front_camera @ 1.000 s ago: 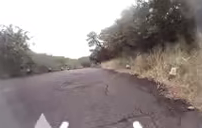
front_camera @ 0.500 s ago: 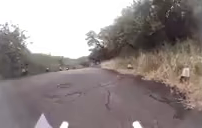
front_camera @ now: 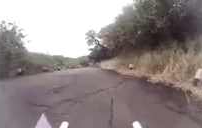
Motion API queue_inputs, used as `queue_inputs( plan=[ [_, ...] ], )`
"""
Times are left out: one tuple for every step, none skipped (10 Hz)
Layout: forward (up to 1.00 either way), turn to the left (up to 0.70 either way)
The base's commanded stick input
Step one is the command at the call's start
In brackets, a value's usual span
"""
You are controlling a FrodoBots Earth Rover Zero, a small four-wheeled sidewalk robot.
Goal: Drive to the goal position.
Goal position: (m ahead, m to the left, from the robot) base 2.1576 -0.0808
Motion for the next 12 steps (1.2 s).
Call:
queue_inputs(
  plan=[
    [1.00,0.00],
    [1.00,0.00],
    [1.00,0.00],
    [1.00,0.00],
    [1.00,0.37],
    [1.00,0.30],
    [1.00,0.22],
    [1.00,0.15],
    [1.00,0.07],
    [1.00,0.00],
    [1.00,0.00],
    [1.00,0.00]
  ],
)
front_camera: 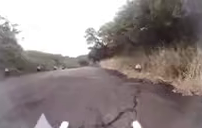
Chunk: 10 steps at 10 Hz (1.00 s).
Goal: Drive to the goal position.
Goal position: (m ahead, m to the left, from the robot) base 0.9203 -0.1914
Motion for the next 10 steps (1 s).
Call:
queue_inputs(
  plan=[
    [1.00,0.00],
    [1.00,0.00],
    [1.00,0.00],
    [1.00,0.00],
    [1.00,0.00],
    [1.00,0.00],
    [1.00,0.00],
    [1.00,0.00],
    [1.00,0.00],
    [1.00,0.00]
  ],
)
